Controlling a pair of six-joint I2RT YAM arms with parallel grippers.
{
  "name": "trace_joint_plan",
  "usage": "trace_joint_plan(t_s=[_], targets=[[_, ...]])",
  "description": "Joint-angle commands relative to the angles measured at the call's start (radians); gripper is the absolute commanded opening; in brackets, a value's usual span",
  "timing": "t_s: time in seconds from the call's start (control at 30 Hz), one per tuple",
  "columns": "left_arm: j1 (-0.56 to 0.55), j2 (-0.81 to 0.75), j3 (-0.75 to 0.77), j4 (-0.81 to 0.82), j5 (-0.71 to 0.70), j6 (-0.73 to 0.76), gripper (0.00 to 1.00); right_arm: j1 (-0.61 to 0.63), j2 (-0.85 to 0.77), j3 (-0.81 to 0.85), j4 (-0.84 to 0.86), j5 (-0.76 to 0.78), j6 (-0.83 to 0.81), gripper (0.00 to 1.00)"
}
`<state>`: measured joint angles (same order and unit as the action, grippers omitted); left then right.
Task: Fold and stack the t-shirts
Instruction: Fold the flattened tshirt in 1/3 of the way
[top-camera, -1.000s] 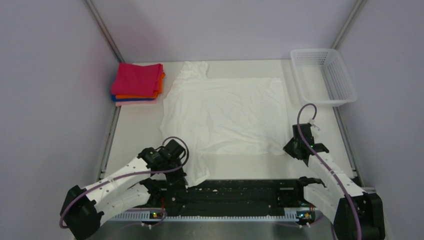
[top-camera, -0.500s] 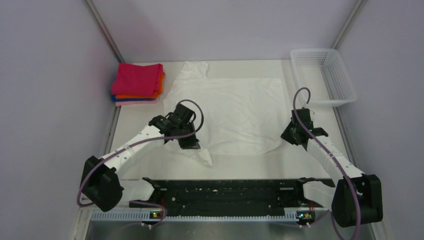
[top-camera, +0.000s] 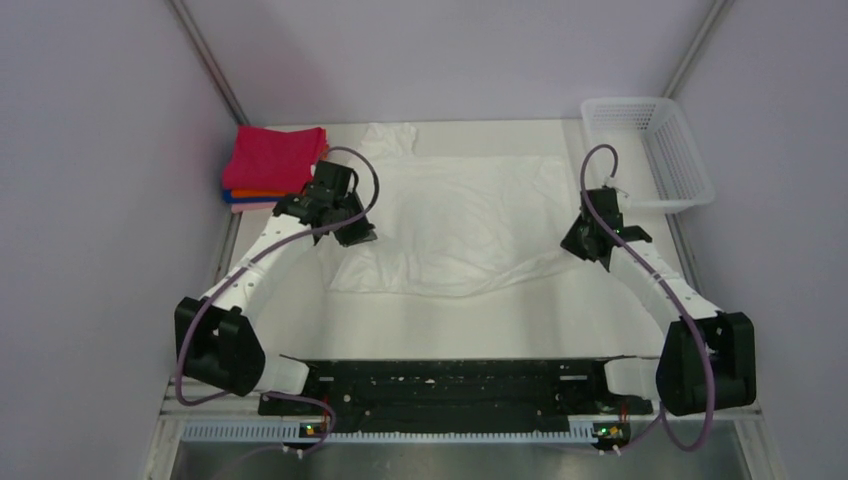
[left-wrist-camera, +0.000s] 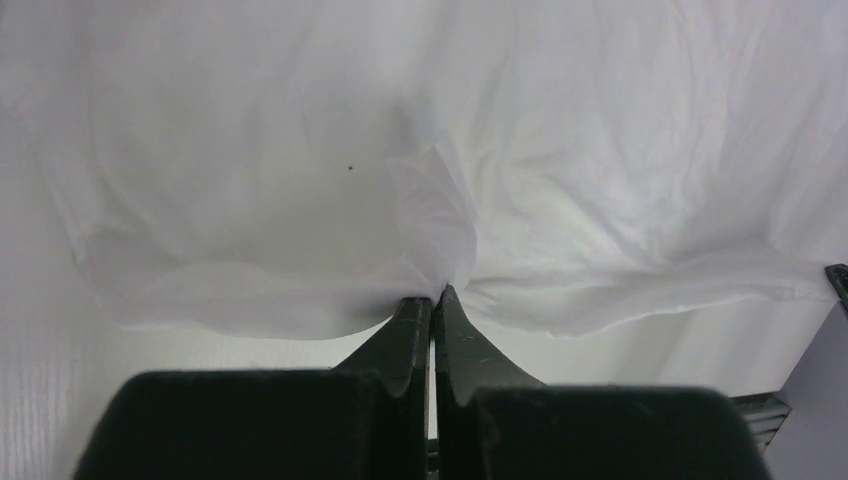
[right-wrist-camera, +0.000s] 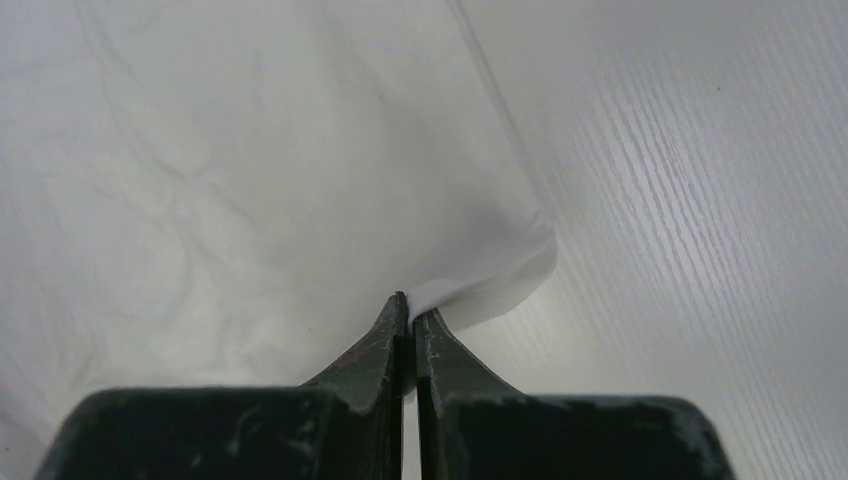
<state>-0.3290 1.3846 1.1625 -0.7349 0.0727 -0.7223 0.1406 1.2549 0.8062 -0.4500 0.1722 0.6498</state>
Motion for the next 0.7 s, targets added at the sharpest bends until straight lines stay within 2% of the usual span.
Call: trace_joint_plan(t_s=[0.0,0.4,0.67], targets=[[0.037,0.018,0.071,0.054,-0.024,0.084,0.0,-0.021,0.027,0.071,0.006,0.064,-0.024,0.0],[0.083,0.051,0.135,0.19,-0.015,0.258,0.0,-0.04,0.07,0.122,0.005,0.102,-0.036,0.0],[0.105,0.184,0.246,0.227,0.005,0.371,0.0,-0.039,0.105,0.137,0.029,0.109,-0.035,0.0]])
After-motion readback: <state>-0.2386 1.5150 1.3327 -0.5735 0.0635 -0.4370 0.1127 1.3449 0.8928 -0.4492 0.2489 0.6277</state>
